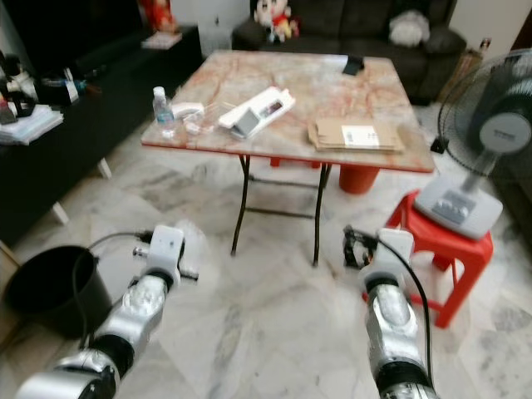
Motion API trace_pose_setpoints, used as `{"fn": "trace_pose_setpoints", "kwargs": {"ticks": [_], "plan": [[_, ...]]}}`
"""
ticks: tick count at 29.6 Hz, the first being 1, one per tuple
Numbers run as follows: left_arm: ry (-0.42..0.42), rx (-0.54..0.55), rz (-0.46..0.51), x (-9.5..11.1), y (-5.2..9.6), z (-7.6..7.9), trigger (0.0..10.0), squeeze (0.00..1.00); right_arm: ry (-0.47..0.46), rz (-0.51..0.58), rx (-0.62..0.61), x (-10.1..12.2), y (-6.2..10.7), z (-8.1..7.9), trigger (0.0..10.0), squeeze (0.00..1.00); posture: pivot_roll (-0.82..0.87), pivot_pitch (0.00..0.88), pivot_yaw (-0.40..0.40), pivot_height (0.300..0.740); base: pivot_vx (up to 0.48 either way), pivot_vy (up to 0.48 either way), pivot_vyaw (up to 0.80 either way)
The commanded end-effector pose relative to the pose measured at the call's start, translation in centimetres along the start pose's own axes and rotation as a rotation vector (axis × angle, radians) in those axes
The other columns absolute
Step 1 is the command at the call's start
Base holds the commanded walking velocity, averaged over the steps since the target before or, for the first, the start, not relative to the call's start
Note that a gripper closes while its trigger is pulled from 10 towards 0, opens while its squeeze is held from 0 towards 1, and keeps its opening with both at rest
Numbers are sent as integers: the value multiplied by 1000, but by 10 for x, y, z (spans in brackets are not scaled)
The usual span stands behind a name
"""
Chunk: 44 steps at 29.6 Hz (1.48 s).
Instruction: Picking trash to rubbish bin
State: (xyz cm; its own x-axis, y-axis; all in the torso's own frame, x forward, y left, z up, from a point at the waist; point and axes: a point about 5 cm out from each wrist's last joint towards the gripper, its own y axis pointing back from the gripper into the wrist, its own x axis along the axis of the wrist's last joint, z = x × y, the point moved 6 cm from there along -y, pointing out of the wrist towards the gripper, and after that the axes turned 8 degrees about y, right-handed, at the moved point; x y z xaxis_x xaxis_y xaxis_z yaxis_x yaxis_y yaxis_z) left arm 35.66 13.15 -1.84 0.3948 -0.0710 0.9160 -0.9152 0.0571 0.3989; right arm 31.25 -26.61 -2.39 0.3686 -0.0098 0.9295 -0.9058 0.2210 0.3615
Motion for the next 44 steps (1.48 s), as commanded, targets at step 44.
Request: {"fn": "trace_pose_setpoints", "kwargs": {"ticks": [44], "plan": [[-125, 54, -548, -153, 72, -16, 10000, 0, 40, -566, -120, -146, 77, 24, 10000, 0, -174, 67, -45, 740, 0, 0, 306]]}}
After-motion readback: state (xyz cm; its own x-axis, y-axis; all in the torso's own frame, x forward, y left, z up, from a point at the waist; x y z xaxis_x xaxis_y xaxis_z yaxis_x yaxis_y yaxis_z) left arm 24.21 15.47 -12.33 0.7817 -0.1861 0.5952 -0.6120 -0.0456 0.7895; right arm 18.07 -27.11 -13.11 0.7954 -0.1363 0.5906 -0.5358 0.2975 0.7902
